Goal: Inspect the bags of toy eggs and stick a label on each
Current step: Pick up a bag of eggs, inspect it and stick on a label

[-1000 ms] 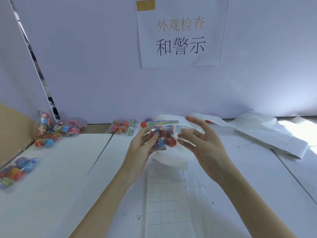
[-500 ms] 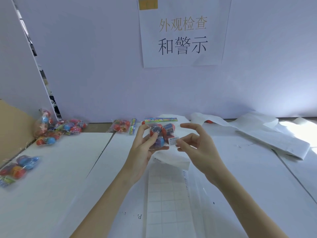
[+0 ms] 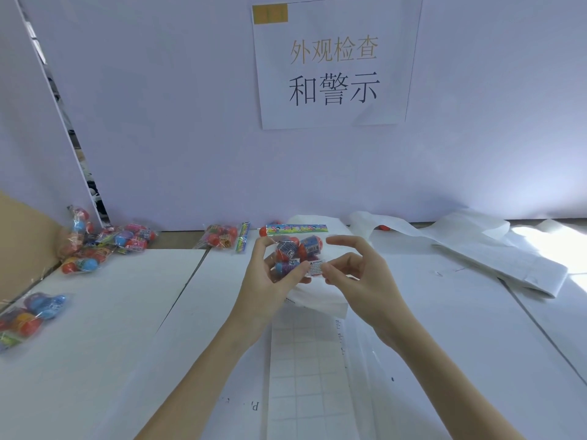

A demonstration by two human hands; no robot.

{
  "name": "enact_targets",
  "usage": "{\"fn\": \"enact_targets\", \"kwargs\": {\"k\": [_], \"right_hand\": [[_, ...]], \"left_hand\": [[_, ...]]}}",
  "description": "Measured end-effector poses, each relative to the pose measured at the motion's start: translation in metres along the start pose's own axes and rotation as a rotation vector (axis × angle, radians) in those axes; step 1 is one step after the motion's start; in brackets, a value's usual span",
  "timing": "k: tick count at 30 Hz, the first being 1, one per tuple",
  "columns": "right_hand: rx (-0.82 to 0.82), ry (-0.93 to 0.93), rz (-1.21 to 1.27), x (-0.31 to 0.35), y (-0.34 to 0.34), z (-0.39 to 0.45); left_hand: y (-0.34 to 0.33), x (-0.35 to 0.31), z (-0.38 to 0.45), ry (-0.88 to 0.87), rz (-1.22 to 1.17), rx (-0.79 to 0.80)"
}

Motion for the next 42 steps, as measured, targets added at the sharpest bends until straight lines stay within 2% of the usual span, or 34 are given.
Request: {"fn": "enact_targets", "kwargs": {"k": [5,11,17,25,29,32,35,37,39,42], "right_hand": [[-0.006,-0.006,-0.010,-0.001,-0.001,0.000],[-0.016,-0.003,0.009,-0.001,0.000,0.000],[-0.024,-0.009,0.015,-0.001,0.000,0.000],[0.000,0.018,0.000,0.000,-0.005,-0.002],[-0.086,0.041,-0.123,-0.003,-0.002,-0.002],[-0.144,-0.157,0.213,-0.005,-0.003,-0.003],[-0.213,-0.211,0.259,-0.005,0.005,-0.001],[-0.214,-0.192,0.269,-0.002,0.009,0.000],[-0.134,-0.170,0.262,0.003,0.006,-0.001],[0.015,-0.175,0.199,0.006,-0.007,-0.003]], "left_hand": [[0.002,-0.002,0.000,-0.018,0.010,-0.045],[0.001,-0.003,-0.001,0.008,-0.044,0.009],[0.000,-0.006,-0.003,-0.042,-0.043,0.028],[-0.003,-0.005,-0.002,-0.102,0.007,-0.071],[-0.001,-0.002,-0.001,-0.179,0.138,-0.152],[-0.002,-0.003,-0.002,-0.254,0.287,-0.239],[0.002,-0.003,0.000,-0.233,0.228,-0.299],[0.008,-0.004,0.003,-0.152,0.059,-0.258],[0.010,-0.008,0.001,-0.074,-0.054,-0.177],[0.003,-0.013,-0.004,-0.080,-0.050,-0.057]]}}
Point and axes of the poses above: each hand's wrist, its own z-axis towards the middle knuckle, its own y-axis out of the back of the hand, x = y × z, the point moved 2 cm from there along z, towards the middle knuckle, and after that the axes turned 12 degrees about z, right-handed, at the moved point
